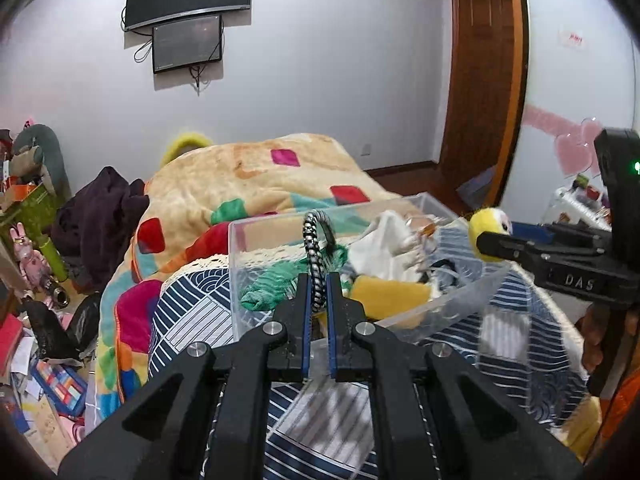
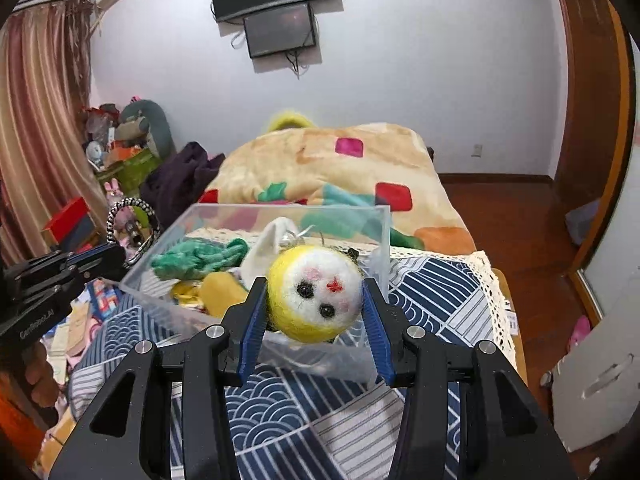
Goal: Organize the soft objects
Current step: 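Drop the doll and beaded cord into the clear box, opening both tools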
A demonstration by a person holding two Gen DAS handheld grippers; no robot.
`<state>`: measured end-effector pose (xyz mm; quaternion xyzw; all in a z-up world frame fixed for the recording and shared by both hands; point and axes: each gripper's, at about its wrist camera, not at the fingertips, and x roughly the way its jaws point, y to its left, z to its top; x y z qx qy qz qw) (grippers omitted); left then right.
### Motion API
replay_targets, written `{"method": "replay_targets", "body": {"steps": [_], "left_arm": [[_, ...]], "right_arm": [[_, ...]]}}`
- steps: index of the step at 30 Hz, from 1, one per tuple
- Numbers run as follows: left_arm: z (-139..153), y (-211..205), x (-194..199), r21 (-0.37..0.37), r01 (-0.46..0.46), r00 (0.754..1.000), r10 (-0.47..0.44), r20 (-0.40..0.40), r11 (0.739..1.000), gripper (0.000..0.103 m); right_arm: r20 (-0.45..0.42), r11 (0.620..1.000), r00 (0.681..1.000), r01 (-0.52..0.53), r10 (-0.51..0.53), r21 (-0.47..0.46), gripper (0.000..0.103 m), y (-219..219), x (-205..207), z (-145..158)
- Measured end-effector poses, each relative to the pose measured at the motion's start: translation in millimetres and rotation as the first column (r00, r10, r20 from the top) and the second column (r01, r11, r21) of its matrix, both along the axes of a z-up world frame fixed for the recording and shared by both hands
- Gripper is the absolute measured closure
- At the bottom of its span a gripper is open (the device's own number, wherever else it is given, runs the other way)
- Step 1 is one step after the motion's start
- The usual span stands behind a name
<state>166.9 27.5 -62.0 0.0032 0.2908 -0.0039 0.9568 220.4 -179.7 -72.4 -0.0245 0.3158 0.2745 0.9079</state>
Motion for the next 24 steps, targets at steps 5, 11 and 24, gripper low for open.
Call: {"method": "replay_targets", "body": {"steps": [5, 11, 24], "left_arm": [[-15, -6, 11, 0.047, -0.008, 1.000, 0.009, -0.018, 0.999, 0.097], [-28, -7, 22, 0.025, 0.013, 0.998, -0.012, -0.068, 1.000, 0.097], [-26, 9, 6, -0.031, -0.007, 0.997, 0.005, -0.071, 1.000, 0.071]], "right_arm": [[-0.037, 0.999, 0.999, 0.000, -0.001, -0.036, 0.060, 11, 14, -11], [-0.066, 0.995, 0.998, -0.016, 0.010, -0.096, 0.060, 23, 20, -21], [-0.051, 0.991, 0.998, -0.029, 0.023, -0.132, 0.049, 20, 12, -19]]}}
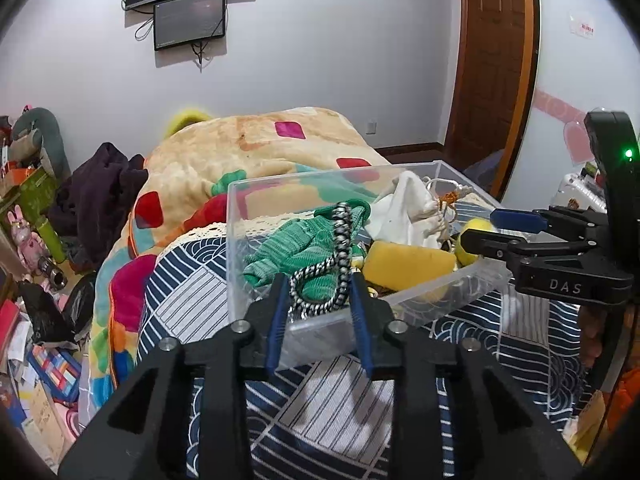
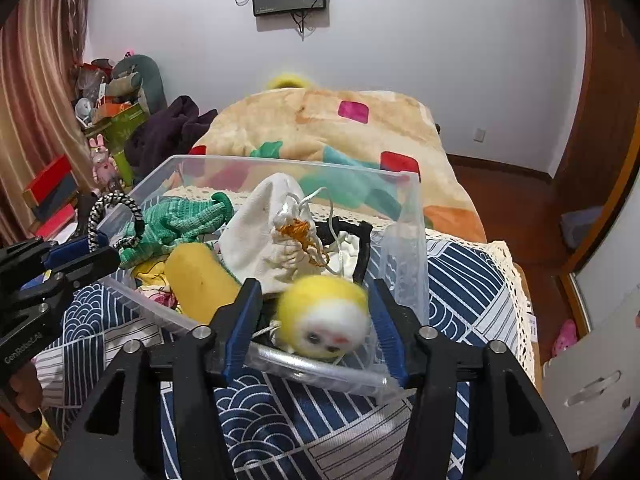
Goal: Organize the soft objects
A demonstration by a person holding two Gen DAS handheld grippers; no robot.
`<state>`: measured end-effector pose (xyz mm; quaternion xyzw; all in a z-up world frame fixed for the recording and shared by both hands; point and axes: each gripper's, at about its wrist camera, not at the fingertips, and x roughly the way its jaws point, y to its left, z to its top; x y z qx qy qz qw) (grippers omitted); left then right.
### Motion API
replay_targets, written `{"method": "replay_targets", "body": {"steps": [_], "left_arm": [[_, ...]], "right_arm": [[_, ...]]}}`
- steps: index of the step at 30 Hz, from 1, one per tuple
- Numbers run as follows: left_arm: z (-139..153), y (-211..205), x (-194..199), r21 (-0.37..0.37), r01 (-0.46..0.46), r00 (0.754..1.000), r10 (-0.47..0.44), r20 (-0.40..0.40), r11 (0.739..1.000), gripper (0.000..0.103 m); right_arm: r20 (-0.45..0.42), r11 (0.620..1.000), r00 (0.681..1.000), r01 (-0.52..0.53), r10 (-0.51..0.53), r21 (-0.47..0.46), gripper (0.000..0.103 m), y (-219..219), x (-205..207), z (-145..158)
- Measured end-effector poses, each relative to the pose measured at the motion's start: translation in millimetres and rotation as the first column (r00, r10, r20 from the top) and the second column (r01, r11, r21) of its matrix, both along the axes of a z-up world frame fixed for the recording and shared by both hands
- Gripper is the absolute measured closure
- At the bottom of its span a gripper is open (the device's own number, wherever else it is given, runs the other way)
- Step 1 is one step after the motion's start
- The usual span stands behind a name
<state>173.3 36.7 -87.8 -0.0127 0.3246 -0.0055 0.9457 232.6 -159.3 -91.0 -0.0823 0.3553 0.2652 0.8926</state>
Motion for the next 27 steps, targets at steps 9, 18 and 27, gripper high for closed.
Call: {"method": "replay_targets", "body": {"steps": [9, 18, 27], "left_arm": [[25, 2, -21, -0.046, 0.020, 0.998, -0.018, 0.059, 0.999, 0.071], [66, -5, -51, -0.056, 0.052, 0.982, -0.041, 0.186, 0.997, 0.065], [109, -15, -97, -0.036, 0.043, 0.934, -0.028, 0.356, 0.998, 0.037]], "right_arm": [[0.051, 0.998, 0.999, -0.008, 0.005, 0.062, 0.048, -9, -16, 25], [0.199, 0.989, 0.980, -0.032, 0.003, 0.146, 0.043, -20, -53, 70], [0.327, 0.970, 0.944, -0.051, -0.030, 0.236, 0.027, -28, -88, 101]]}}
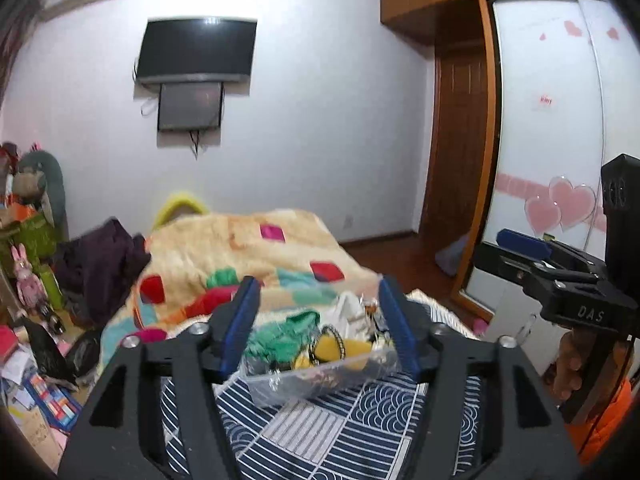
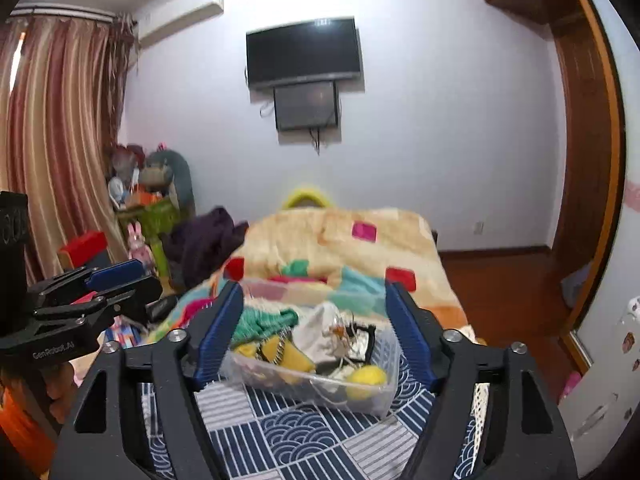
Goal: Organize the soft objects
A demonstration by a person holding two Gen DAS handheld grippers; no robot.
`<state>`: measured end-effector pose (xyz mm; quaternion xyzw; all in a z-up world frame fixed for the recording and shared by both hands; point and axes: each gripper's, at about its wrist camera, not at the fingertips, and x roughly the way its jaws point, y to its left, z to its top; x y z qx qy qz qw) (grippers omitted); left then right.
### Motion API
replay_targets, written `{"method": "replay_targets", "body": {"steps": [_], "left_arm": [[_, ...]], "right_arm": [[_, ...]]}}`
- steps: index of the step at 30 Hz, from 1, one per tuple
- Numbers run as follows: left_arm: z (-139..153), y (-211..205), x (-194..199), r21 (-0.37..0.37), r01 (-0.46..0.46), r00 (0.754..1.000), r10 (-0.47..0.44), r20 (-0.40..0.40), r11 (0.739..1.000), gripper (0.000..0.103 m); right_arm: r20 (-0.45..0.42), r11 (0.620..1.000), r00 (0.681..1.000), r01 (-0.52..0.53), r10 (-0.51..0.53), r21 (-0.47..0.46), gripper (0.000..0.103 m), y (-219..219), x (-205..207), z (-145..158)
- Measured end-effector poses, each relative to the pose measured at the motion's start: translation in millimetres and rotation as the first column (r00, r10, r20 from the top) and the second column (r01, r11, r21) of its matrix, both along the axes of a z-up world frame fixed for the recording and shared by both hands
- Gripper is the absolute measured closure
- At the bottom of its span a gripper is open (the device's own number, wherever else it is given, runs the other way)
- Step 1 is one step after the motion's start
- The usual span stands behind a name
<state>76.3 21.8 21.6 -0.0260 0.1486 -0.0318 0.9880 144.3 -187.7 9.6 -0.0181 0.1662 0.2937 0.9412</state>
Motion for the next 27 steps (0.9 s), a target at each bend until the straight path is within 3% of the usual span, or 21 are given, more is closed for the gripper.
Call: {"method": "replay_targets", "body": {"steps": [2, 8, 11, 27], "left_arm": [[7, -2, -10, 0.006, -0.004, 0.999, 0.004, 0.035, 1.000, 0.025], [18, -5, -25, 0.009, -0.018, 0.996, 0.017, 0.089, 1.000, 0.003], [21, -5, -32, 0.002, -0.027, 0.994, 0.026, 0.105, 1.000, 0.000], [21, -3, -37, -0.014, -0.046, 0.994, 0.047, 0.100, 0.999, 0.000]], "right_arm": [[0.031, 1.000, 0.999, 0.008, -0.009, 0.018, 0.020, -2, -7, 6], [0.074, 0.998, 0.997, 0.024, -0.028, 0.050, 0.010, -3, -19, 13], [0.090, 0.997, 0.995, 0.037, -0.042, 0.064, 0.000, -2, -23, 14], [0.096, 0.994, 0.995, 0.027, -0.037, 0.106, 0.000, -10, -40, 14]]}}
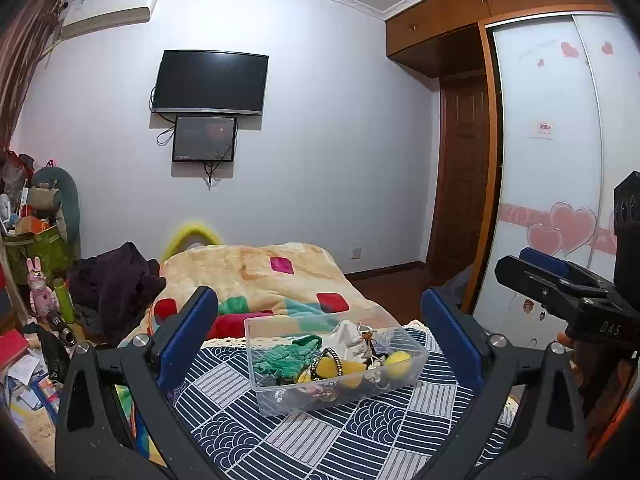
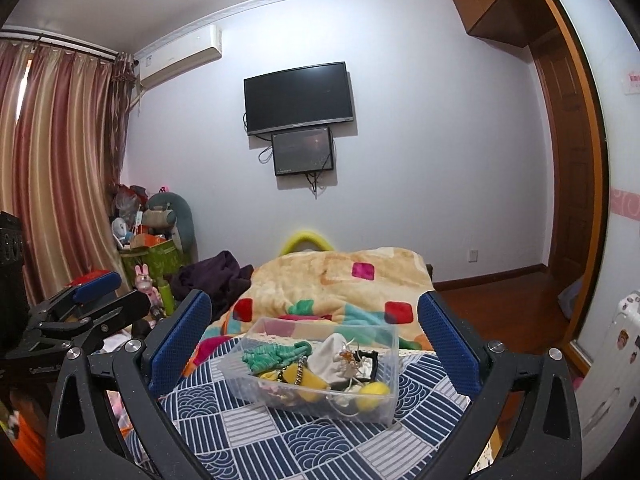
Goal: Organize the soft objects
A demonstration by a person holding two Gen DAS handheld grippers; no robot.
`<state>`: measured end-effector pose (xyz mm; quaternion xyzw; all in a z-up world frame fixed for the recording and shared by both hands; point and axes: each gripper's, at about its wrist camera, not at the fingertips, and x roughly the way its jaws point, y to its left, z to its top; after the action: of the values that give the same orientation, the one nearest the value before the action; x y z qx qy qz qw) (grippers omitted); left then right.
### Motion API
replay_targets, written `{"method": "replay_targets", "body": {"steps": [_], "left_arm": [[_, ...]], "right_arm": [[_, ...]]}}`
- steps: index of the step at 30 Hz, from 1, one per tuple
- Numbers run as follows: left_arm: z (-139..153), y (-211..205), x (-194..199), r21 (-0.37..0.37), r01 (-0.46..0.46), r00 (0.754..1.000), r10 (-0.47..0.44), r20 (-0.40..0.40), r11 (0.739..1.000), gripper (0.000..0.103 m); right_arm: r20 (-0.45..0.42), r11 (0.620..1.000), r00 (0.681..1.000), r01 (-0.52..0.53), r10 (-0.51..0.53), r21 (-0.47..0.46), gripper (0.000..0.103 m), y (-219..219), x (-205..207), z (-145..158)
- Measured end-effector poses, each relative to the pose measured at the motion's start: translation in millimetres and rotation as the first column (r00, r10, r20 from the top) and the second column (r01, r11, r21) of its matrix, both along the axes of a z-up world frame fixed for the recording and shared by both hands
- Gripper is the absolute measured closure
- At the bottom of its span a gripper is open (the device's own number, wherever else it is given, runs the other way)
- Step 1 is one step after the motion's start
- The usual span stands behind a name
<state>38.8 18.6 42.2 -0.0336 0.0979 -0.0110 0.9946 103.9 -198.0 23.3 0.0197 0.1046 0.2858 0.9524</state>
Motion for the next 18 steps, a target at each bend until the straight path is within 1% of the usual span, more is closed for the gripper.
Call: {"method": "replay_targets", "body": {"steps": [18], "left_arm": [[-0.5, -1.3, -2.0, 0.015, 0.007, 1.000, -0.007, 0.002, 1.000, 0.000]], "right_arm": [[0.001, 1.000, 1.000, -0.003, 0.003, 0.001, 0.000, 0.5, -1.9, 1.2]]}}
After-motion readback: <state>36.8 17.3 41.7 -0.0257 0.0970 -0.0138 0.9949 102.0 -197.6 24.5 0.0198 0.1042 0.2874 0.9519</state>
